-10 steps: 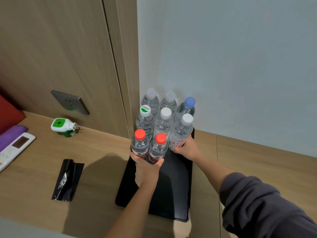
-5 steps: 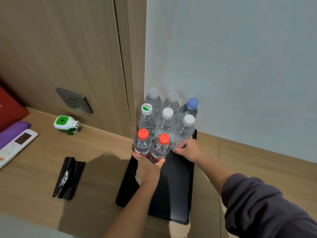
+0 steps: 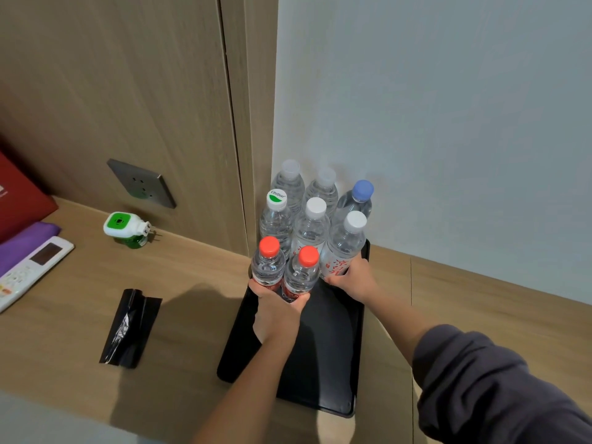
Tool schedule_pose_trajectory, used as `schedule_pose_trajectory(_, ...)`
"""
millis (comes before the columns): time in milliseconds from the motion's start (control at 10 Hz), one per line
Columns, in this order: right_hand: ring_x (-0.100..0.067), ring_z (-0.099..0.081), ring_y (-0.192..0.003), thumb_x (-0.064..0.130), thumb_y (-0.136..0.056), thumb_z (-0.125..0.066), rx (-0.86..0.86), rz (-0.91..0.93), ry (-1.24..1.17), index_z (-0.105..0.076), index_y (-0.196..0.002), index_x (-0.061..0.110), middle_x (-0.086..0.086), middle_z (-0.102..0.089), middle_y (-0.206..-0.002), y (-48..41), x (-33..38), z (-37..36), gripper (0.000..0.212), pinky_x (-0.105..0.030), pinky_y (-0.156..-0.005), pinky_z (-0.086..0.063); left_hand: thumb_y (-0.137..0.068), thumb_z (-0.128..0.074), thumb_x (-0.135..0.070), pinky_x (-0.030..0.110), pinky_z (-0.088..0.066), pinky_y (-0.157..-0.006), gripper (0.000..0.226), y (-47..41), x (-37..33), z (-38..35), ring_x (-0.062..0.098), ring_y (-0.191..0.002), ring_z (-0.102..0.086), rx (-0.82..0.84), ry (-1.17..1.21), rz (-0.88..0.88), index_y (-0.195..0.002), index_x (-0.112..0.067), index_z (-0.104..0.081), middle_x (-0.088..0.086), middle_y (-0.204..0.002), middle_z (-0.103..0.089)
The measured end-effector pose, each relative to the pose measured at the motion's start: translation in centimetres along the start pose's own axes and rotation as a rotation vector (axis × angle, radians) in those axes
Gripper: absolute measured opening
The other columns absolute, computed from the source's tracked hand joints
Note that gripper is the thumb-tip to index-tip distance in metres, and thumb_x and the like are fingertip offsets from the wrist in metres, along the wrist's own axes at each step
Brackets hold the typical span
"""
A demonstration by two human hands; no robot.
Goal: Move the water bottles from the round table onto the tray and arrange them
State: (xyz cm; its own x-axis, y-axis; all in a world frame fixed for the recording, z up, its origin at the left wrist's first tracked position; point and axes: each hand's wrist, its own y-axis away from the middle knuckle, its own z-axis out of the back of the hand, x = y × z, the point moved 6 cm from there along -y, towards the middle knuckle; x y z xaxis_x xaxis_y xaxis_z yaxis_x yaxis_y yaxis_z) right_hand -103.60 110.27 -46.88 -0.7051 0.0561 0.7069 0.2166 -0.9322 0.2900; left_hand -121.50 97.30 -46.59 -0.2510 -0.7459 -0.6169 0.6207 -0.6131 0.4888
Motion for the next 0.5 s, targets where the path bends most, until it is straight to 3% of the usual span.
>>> schedule_pose_trajectory(300, -0.016, -0.059, -0.117, 0.03, -0.059, -0.088, 0.041, -0.022, 0.009, -0.044, -0.137, 0.02, 0.009, -0.064, -0.122, 0.9, 1.0, 1.3, 0.09, -0.041, -0.104, -0.047, -0.063, -0.082, -0.053, 0.041, -0.045, -0.089, 0.12, 0.1, 0.3, 0.1, 0.033, -0.107, -0.061, 0.04, 0.027, 0.001, -0.147, -0.02, -0.003, 0.008, -0.124, -0.061)
schedule_pose_trajectory(400, -0.018, -0.057, -0.12, 0.026, -0.058, -0.089, -0.01, 0.03, -0.094, -0.041, -0.133, 0.022, 0.006, -0.059, -0.126, 2.2, 2.9, 3.0, 0.089, -0.044, -0.102, -0.047, -0.064, -0.082, -0.052, 0.043, -0.045, -0.091, 0.119, 0.1, 0.3, 0.1, 0.034, -0.112, -0.059, 0.056, 0.032, 0.001, -0.147, -0.021, -0.003, 0.008, -0.131, -0.057)
schedule_pose_trajectory(500, -0.024, -0.042, -0.137, 0.021, -0.064, -0.088, -0.073, 0.01, -0.152, -0.028, -0.142, 0.026, 0.001, -0.047, -0.142, 4.3, 5.2, 5.4, 0.099, -0.042, -0.11, -0.039, -0.064, -0.082, -0.051, 0.045, -0.046, -0.094, 0.118, 0.5, 0.0, 0.5, 0.035, -0.115, -0.057, 0.043, 0.041, 0.011, -0.147, -0.02, -0.004, 0.01, -0.132, -0.055)
